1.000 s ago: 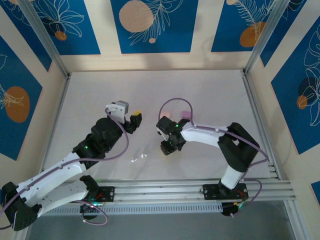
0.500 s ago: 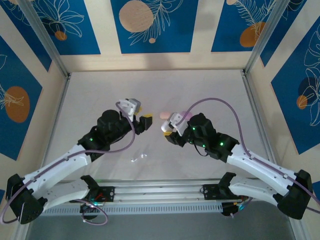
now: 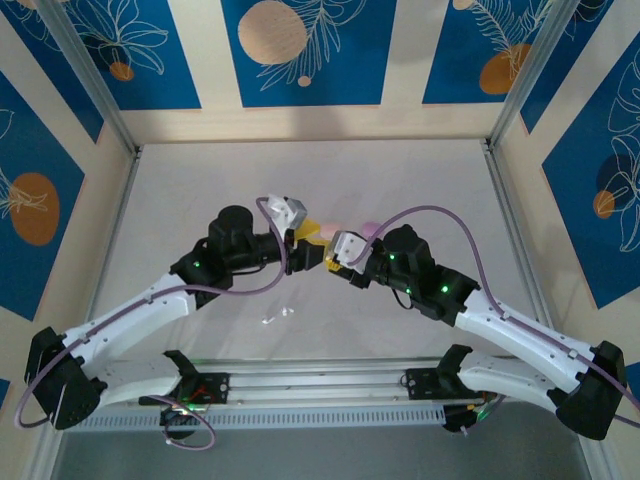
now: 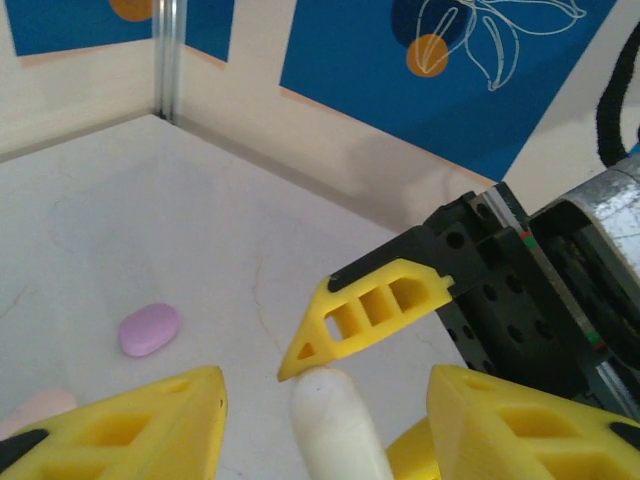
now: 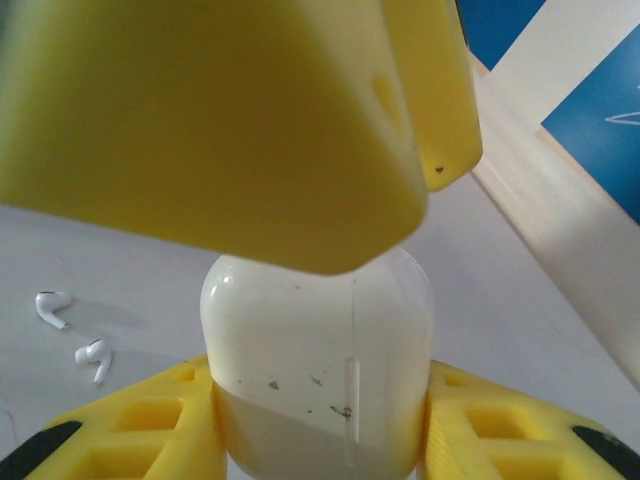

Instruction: Insert wireless bluetooth earbuds into charging case

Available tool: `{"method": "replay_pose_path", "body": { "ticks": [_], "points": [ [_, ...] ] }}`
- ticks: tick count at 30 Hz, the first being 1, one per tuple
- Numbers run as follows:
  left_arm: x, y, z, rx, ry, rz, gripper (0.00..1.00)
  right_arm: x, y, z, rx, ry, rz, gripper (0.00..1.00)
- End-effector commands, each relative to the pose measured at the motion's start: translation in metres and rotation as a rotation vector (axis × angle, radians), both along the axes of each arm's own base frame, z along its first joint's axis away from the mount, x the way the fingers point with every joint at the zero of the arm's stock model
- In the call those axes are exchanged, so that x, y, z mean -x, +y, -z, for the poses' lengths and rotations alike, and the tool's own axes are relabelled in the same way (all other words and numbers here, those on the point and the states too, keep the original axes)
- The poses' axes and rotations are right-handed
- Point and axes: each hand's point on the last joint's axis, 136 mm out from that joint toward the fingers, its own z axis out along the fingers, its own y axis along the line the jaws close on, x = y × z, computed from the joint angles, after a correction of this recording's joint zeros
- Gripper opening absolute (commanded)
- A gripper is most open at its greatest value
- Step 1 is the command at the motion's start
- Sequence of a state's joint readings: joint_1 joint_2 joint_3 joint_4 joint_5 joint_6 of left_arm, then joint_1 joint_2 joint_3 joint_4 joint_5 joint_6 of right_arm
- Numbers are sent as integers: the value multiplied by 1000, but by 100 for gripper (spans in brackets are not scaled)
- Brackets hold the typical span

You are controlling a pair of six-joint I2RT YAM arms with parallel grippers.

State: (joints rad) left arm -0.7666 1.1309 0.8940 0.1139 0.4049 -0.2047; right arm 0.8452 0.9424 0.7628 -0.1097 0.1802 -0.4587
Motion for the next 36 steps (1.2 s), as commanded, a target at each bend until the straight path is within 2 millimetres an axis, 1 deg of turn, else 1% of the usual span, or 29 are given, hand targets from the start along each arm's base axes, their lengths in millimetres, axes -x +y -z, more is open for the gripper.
{"method": "replay_pose_path", "body": {
  "ticks": [1, 7, 13, 24, 30, 33, 36],
  "points": [
    [5, -7, -12, 23, 10, 64, 54, -4, 5, -22, -33, -81, -6, 39],
    [4, -10, 0, -28, 44, 71, 44, -6, 6, -25, -39, -102, -2, 39],
    [3, -9, 4, -51, 53, 69, 32, -8, 7, -27, -35, -116, -1, 39],
    [1, -16, 17, -97, 109, 92, 32, -15, 6, -34, -31, -156, 27, 39],
    [3, -20, 14, -90, 105, 121, 39, -21, 2, -35, -29, -170, 65, 40],
    [6, -20, 11, -85, 102, 137, 40, -22, 1, -34, -27, -170, 69, 40],
    [6, -20, 13, -93, 108, 137, 32, -22, 2, -35, -32, -172, 64, 40]
  ]
}}
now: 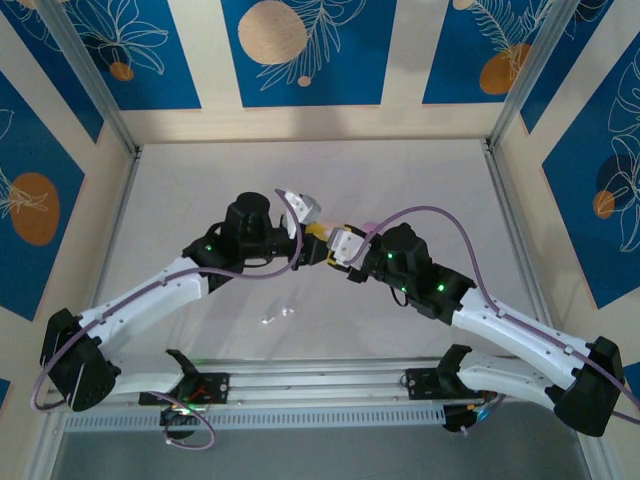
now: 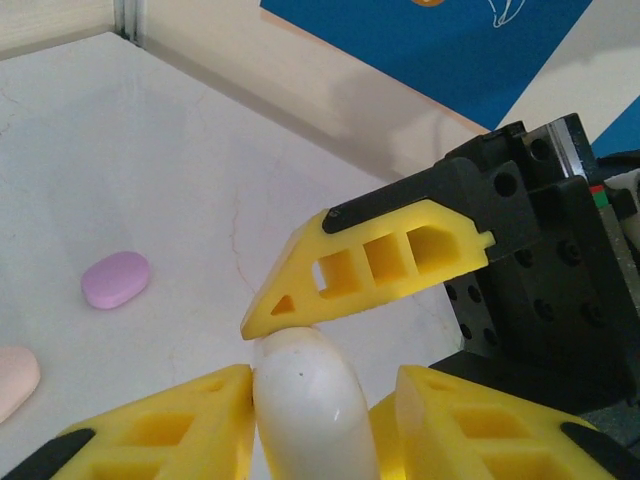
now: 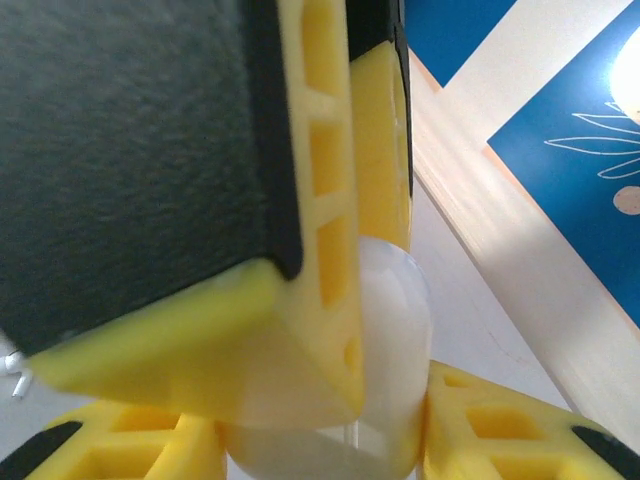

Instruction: Insert wireless bluetooth earbuds into charging case

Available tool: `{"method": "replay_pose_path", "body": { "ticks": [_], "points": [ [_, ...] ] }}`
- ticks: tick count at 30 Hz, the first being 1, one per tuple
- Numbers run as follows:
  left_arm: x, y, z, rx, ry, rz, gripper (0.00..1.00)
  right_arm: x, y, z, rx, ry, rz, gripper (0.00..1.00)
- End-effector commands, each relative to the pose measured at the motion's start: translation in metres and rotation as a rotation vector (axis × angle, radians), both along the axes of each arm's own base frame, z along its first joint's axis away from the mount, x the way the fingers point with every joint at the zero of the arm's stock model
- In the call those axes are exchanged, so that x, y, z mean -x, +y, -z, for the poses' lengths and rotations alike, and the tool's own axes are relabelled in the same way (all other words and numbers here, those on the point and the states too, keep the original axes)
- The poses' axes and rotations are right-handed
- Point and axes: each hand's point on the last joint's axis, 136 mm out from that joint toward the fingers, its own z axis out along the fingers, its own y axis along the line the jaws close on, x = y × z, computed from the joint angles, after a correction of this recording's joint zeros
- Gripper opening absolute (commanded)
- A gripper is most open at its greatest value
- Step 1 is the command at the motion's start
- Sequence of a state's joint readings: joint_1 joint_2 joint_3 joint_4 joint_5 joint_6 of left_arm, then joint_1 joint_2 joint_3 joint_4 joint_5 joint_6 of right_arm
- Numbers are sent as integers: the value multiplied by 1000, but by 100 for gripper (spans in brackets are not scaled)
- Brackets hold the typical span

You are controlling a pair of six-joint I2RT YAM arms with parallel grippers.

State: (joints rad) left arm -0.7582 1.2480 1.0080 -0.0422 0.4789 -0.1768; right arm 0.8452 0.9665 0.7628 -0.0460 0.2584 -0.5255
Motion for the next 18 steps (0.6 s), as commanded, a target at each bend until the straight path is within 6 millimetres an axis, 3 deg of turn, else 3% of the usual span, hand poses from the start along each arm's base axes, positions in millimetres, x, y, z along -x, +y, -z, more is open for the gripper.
{"method": "replay_pose_path", "body": {
  "ticks": [1, 15, 18],
  "points": [
    [11, -4, -10, 12, 10, 66, 31, -6, 3, -29, -59, -82, 12, 40],
    [12, -7, 1, -32, 44, 93, 46, -9, 1, -34, -75, -92, 35, 40],
    [13, -5, 2, -43, 35, 91, 38, -8, 1, -35, -76, -95, 28, 41]
  ]
}}
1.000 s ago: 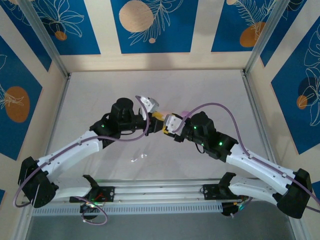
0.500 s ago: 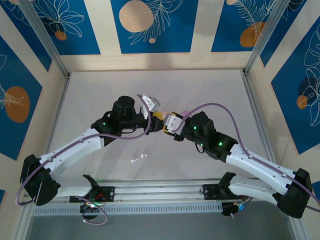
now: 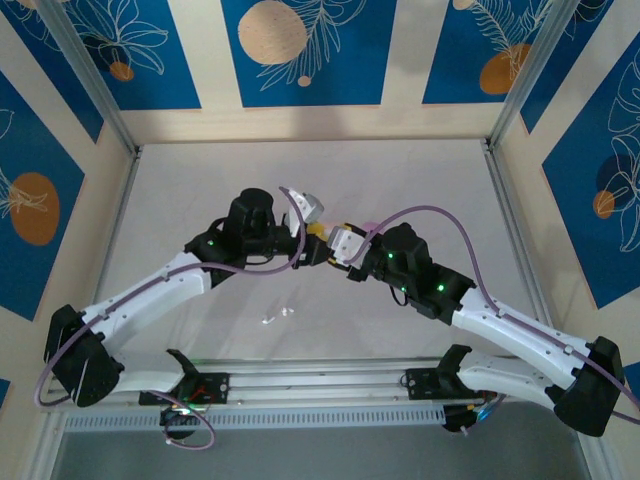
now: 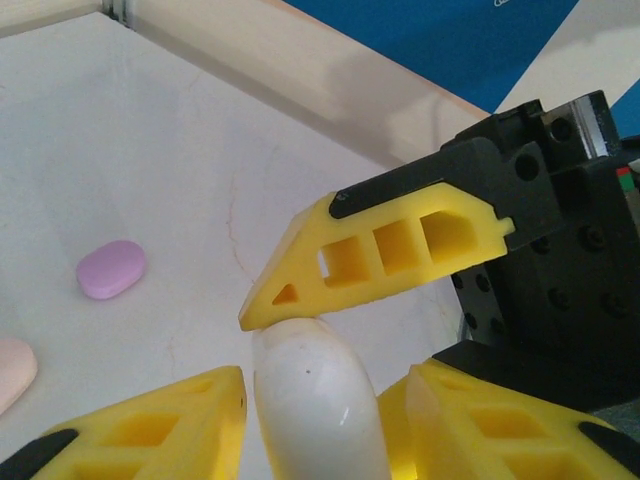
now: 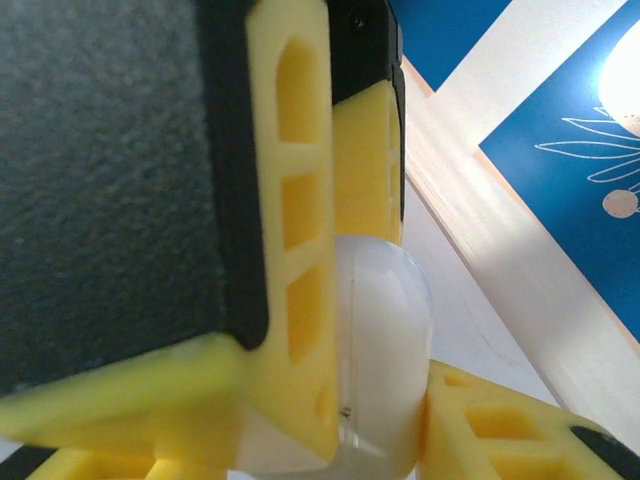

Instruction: Insert wireless bluetooth earbuds into charging case

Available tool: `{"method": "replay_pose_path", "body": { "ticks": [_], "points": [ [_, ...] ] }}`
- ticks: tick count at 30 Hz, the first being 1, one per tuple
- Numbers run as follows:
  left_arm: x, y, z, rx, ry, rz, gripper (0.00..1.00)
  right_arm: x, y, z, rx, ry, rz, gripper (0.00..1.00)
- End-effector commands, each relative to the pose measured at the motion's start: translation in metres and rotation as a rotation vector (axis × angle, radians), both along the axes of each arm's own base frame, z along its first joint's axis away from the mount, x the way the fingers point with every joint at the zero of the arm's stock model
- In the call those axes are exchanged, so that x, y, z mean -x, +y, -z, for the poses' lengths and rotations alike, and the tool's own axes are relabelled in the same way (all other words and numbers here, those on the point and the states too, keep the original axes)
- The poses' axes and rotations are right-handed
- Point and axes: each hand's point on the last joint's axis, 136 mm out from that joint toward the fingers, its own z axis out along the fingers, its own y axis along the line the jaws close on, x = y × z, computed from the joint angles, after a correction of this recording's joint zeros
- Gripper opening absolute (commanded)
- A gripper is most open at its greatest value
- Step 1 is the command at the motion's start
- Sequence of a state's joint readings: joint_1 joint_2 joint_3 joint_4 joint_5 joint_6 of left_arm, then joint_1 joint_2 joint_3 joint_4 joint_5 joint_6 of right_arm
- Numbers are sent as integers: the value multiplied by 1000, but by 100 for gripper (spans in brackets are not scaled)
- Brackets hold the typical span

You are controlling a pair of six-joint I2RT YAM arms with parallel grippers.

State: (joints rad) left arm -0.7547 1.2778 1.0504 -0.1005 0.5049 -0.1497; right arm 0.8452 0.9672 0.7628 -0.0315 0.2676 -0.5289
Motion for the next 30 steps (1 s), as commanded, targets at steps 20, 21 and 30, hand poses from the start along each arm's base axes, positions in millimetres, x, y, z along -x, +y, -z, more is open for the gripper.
{"method": "replay_pose_path", "body": {
  "ticks": [20, 21, 30],
  "points": [
    [33, 0, -43, 268, -87, 119, 9, 10, -23, -51, -231, -167, -104, 53],
    [34, 0, -43, 270, -84, 122, 9, 11, -24, -53, -234, -171, -116, 53],
    [35, -1, -45, 295, -56, 124, 10, 18, -26, -64, -173, -288, -161, 54]
  ]
}}
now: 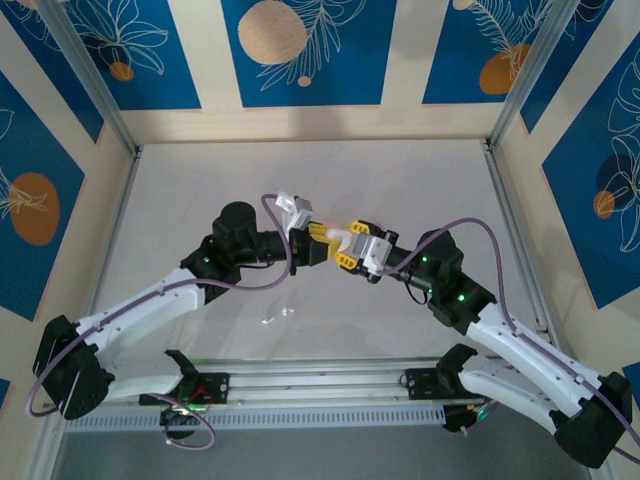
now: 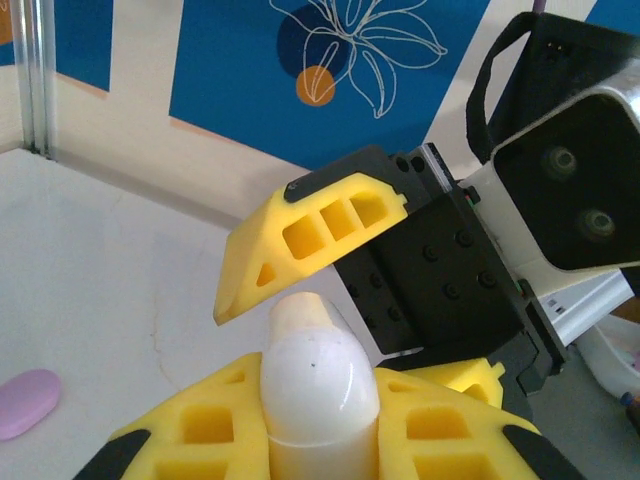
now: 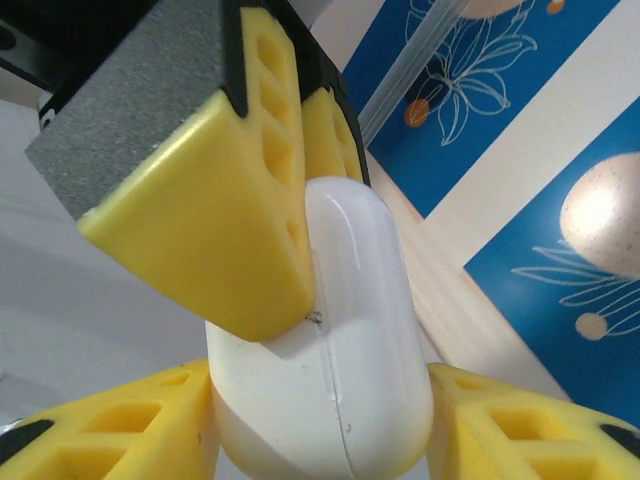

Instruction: Insert wireless bluetooth earbuds into charging case

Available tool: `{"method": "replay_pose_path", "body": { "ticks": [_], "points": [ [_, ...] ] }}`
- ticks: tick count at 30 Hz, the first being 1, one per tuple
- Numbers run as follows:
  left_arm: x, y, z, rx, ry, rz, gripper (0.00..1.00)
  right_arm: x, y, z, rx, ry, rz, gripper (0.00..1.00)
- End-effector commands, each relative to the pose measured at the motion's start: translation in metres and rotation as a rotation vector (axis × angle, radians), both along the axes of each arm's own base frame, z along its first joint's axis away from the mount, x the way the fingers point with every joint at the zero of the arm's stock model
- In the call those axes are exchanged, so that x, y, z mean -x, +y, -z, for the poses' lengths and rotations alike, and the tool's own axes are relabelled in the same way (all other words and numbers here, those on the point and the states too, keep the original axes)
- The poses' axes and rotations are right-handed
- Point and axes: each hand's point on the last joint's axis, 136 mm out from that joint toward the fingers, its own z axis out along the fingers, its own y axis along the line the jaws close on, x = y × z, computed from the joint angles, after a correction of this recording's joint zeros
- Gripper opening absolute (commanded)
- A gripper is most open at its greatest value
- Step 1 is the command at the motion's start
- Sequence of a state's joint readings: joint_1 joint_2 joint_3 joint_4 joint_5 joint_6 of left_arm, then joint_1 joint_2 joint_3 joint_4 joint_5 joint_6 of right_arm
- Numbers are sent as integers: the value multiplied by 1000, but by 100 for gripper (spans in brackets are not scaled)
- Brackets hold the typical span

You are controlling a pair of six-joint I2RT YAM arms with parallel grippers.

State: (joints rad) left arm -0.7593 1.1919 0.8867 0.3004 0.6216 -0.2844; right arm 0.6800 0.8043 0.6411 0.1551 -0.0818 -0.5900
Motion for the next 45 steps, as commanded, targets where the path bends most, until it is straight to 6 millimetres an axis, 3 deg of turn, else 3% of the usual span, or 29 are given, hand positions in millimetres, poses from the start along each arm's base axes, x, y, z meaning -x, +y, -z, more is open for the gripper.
{"method": "replay_pose_path", "body": {
  "ticks": [1, 5, 11, 17, 24, 36, 45],
  "points": [
    [11, 2, -1, 26, 31, 40, 10, -5, -10, -28, -11, -140, 50, 54],
    [11, 1, 2, 36, 50, 43, 10, -6, -11, -37, -10, -178, 64, 53],
    [9, -1, 3, 29, 65, 41, 12, 0, -7, -41, -7, -179, 33, 42],
    [9, -2, 4, 16, 70, 47, 28, 4, -5, -38, 17, -162, 9, 39],
    [9, -3, 6, -8, 76, 57, 34, 4, -3, -31, 49, -157, 6, 39],
    [7, -5, -5, 39, 70, 53, 37, 4, 1, -23, 81, -142, -3, 39],
    [6, -7, 1, 16, 87, 56, 29, 5, 2, -23, 82, -143, -9, 39]
  ]
}}
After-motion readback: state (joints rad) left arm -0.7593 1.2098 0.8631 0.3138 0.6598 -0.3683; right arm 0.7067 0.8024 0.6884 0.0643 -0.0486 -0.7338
